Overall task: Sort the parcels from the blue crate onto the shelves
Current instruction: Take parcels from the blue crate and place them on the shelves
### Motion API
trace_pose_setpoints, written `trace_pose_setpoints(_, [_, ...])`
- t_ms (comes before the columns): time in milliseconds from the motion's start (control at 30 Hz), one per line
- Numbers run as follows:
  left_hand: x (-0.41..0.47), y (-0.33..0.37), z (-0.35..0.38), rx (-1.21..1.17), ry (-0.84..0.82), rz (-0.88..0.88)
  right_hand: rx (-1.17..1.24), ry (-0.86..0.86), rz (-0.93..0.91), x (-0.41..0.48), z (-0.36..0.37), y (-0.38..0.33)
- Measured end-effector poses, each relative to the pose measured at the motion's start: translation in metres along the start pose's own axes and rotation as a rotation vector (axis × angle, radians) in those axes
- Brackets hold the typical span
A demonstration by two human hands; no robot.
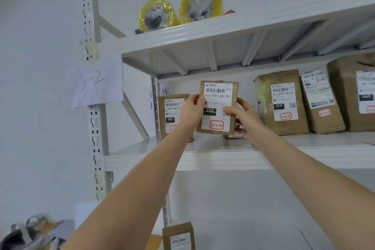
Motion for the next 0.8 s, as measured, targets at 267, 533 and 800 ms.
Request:
trace_pose_setpoints(267, [0.030,-0.022,-0.028,-0.074,-0.102,0.005,-0.016,0.082,-0.035,0.001,0.040,-0.002])
trace_pose_setpoints(533, [0.038,-0.016,-0.039,-0.178,-0.181,0.071,-0.013,0.063,-0.035,0.000,0.049,-0.008])
trace_pose_setpoints(800, [0.029,-0.011,-0.035,-0.216,-0.262,0.043,-0.055,0.029,-0.043,-0.006,0.039,-0.011])
Point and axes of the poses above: each hand's wrist, its own x-axis towards the middle knuckle, its own z-axis out of the palm, y = z × x, the point moved 9 cm from there along x, towards the middle knuckle, and after that the axes turned 5 degrees about y, right-handed, at the moved point
